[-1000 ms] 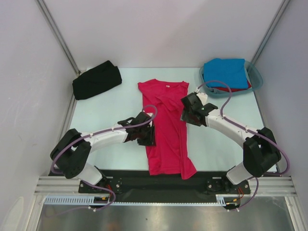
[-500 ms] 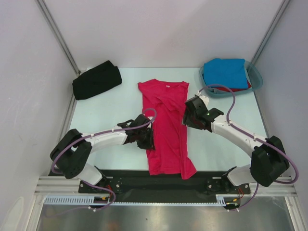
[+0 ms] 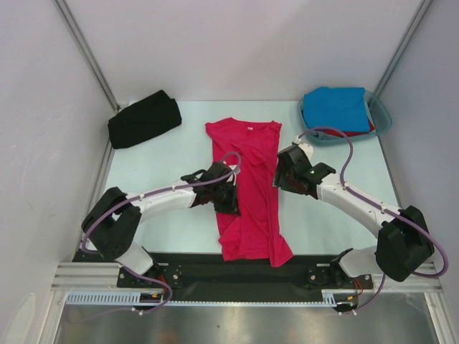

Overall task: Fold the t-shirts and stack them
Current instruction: Fold the tshirt

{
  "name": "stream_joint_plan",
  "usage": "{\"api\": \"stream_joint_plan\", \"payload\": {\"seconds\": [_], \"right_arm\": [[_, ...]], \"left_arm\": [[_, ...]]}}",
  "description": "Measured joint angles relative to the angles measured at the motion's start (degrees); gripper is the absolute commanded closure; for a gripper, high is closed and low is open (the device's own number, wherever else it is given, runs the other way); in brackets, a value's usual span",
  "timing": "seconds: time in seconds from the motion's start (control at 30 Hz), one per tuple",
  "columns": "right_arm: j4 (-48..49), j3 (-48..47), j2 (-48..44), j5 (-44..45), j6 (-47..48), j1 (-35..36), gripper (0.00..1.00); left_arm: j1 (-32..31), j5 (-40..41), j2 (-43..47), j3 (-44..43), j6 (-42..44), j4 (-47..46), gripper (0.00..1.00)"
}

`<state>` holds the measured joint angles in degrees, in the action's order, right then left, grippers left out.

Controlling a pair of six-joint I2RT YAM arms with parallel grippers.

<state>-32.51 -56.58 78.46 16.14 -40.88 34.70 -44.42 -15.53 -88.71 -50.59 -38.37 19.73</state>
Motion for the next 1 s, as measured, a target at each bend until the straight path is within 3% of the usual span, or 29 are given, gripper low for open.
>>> {"api": "stream_joint_plan", "payload": {"seconds": [0.2, 0.27, 0.3, 0.37, 0.53, 1.0], "right_arm": [[-0.04, 0.5, 0.0, 0.59, -0.02, 0.0, 0.39], [-0.11, 0.66, 0.04, 0.98, 0.0, 0.0, 0.38], [-0.15, 0.72, 0.04, 1.07, 0.0, 0.0, 0.38], [-0.22, 0.83, 0.09, 1.42, 0.0, 0.0, 0.38], [-0.55, 1.01, 0.09, 2.05, 0.0, 0.0, 0.37], [-0.59, 2.23, 0.11, 2.36, -0.02, -0.02, 0.37]], "left_arm": [[-3.19, -2.58, -4.63, -7.58, 0.96, -0.22, 0.97], [-4.46, -4.2, -7.1, -8.76, 1.01, -0.96, 0.87], [-5.09, -4.96, -8.59, -9.18, 1.18, -1.2, 0.74], [-6.43, -6.43, -11.85, -9.53, 1.42, -1.33, 0.71], [-9.11, -8.31, -15.28, -7.72, 1.53, -0.48, 0.69], [-9.86, -7.93, -6.82, -0.79, 2.95, 1.18, 0.67]]}}
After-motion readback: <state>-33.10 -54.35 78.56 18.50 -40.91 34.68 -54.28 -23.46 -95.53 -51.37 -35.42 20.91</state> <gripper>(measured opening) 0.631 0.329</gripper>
